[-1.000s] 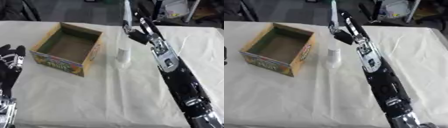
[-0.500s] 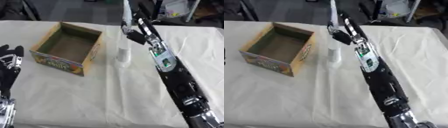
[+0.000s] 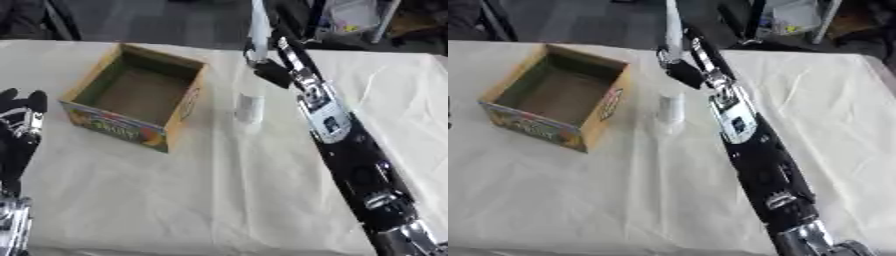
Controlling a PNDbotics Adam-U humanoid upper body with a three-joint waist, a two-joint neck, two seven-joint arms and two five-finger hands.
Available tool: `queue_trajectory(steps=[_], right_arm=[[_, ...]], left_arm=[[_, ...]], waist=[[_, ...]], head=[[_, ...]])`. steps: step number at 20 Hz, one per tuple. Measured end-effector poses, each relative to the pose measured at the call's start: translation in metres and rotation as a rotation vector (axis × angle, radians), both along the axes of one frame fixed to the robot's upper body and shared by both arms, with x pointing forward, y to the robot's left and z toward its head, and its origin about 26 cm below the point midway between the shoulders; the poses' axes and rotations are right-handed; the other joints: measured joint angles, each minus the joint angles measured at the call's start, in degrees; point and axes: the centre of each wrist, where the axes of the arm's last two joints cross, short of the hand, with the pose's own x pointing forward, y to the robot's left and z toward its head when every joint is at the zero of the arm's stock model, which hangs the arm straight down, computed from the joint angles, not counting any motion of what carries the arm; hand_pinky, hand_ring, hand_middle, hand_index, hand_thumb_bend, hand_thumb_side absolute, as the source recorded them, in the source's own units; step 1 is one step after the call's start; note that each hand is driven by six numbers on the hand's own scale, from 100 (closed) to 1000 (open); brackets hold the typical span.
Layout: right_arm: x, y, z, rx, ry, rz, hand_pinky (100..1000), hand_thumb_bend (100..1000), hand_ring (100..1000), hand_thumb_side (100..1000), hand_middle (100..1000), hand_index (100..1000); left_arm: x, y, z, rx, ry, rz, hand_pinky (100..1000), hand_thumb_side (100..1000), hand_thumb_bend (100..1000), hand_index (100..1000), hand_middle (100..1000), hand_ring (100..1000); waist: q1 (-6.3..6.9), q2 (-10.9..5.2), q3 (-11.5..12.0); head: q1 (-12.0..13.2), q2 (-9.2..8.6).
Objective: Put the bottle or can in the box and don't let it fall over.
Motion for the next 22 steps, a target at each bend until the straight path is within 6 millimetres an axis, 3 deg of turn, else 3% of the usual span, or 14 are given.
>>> queue_trajectory(steps=[22], right_arm=[[0.001, 0.003, 0.013, 0.048, -0.009, 0.032, 968, 100, 1000, 648, 1000, 1000]], left_arm=[[0.000, -0.001, 0.000, 0.001, 0.000, -0.007, 666, 585, 606, 802, 645, 634]], waist=[[-0.14, 0.01, 0.01]], head=[[-0.02, 0.00]])
